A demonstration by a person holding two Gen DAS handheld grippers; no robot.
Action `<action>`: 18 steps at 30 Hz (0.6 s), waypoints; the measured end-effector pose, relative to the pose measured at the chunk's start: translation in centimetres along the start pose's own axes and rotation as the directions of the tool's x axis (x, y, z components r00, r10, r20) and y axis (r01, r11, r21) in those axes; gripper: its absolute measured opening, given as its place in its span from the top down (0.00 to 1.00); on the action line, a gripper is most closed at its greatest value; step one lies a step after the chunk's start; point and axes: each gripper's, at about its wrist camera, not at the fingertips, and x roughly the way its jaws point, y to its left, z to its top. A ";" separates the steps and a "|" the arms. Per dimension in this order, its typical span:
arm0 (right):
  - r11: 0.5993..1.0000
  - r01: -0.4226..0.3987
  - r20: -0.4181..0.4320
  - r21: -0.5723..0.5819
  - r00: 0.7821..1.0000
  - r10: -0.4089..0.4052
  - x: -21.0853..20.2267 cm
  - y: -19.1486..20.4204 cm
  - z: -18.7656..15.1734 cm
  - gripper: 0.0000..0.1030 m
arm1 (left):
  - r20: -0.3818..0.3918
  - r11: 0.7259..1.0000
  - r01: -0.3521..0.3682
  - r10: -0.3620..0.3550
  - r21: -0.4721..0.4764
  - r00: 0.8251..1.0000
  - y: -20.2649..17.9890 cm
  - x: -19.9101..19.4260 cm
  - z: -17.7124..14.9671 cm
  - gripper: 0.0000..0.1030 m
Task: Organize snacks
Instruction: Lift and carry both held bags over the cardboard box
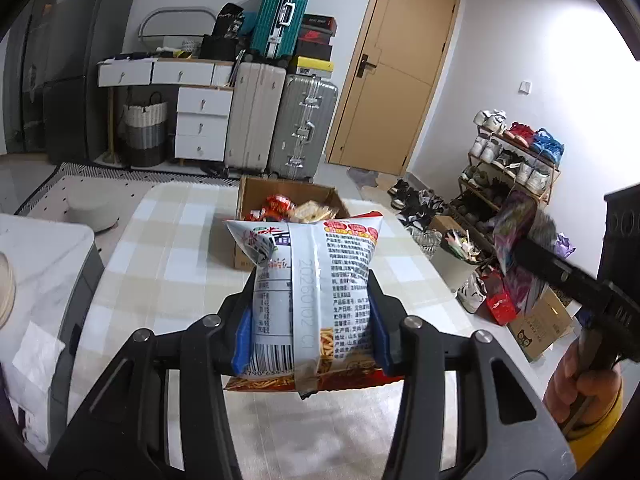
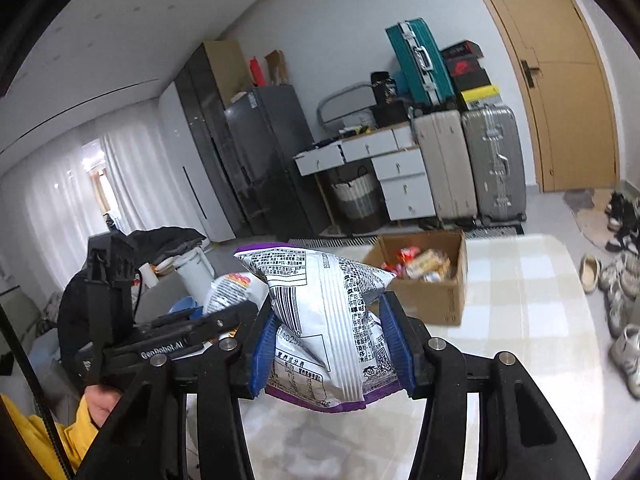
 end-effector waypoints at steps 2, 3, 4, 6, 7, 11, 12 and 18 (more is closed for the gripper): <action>1.000 -0.016 0.006 -0.013 1.000 0.016 -0.2 0.5 1.5 0.52 | 0.006 1.000 0.012 -0.012 0.008 1.000 -0.1 -0.5 1.0 0.58; 1.000 -0.019 0.013 -0.023 1.000 0.019 -0.2 0.7 2.3 0.52 | 0.010 1.000 0.011 -0.011 0.013 1.000 -0.3 -0.7 1.5 0.58; 0.999 -0.020 0.015 -0.033 1.000 0.020 -0.1 0.9 3.0 0.52 | 0.015 1.000 0.010 -0.010 0.018 1.000 -0.4 -0.8 2.2 0.58; 0.998 -0.008 0.021 -0.068 1.000 0.010 0.2 1.4 4.7 0.52 | 0.022 0.999 0.014 -0.015 0.031 1.000 -0.5 -1.2 3.3 0.58; 0.997 -0.007 0.022 -0.078 1.000 0.008 0.3 1.6 5.3 0.52 | 0.025 0.999 0.011 -0.012 0.035 1.000 -0.5 -1.3 3.8 0.58; 0.994 -0.001 0.037 -0.111 0.999 0.005 1.7 1.8 7.8 0.52 | 0.055 0.997 -0.025 0.021 0.076 0.998 -0.9 -1.4 5.9 0.58; 0.993 0.004 0.037 -0.114 0.999 0.000 2.2 1.7 8.4 0.52 | 0.064 0.996 -0.037 0.032 0.077 0.997 -0.8 -1.2 6.4 0.58; 0.992 0.019 0.014 -0.124 1.000 -0.017 6.0 0.3 10.8 0.52 | 0.027 0.997 -0.047 0.046 0.058 0.999 0.3 1.7 8.9 0.58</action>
